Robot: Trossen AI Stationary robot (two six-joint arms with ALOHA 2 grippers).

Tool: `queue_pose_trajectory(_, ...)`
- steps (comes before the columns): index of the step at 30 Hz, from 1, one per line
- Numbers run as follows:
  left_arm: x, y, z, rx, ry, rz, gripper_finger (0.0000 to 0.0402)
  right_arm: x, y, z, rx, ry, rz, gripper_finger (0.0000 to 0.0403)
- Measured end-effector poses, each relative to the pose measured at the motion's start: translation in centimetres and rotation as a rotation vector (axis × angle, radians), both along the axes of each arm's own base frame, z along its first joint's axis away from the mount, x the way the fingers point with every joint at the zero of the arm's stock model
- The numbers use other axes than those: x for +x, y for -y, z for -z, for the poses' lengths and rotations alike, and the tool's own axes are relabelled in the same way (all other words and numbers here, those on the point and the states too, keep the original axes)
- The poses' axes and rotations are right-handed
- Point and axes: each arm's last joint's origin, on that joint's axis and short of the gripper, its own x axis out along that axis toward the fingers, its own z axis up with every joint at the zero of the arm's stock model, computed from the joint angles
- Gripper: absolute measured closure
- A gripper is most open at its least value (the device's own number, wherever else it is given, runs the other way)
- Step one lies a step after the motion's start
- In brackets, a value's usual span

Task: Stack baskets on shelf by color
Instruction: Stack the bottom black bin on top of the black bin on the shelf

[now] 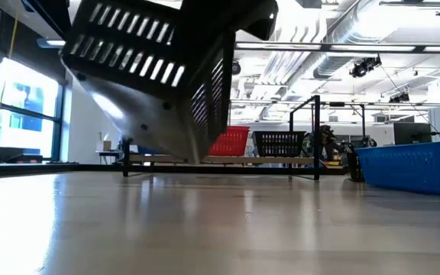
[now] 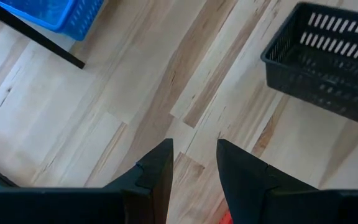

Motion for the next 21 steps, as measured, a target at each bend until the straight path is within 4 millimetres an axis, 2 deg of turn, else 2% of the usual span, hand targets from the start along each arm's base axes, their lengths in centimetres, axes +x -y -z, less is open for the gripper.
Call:
queue_pose_trajectory(9, 0.0, -0.1, 0.0, 0.034, 0.001, 0.017, 0.0287, -1.4, 1.7, -1.6, -0.160, -0.055, -0.010, 0.0402)
queue_pose_trajectory(21, 0.3, -1.2, 0.0, 0.044, 0.000, -0.035, 0.0287, -2.5, 7.1, -4.0, -0.349, -0.199, 0.001, 0.0403)
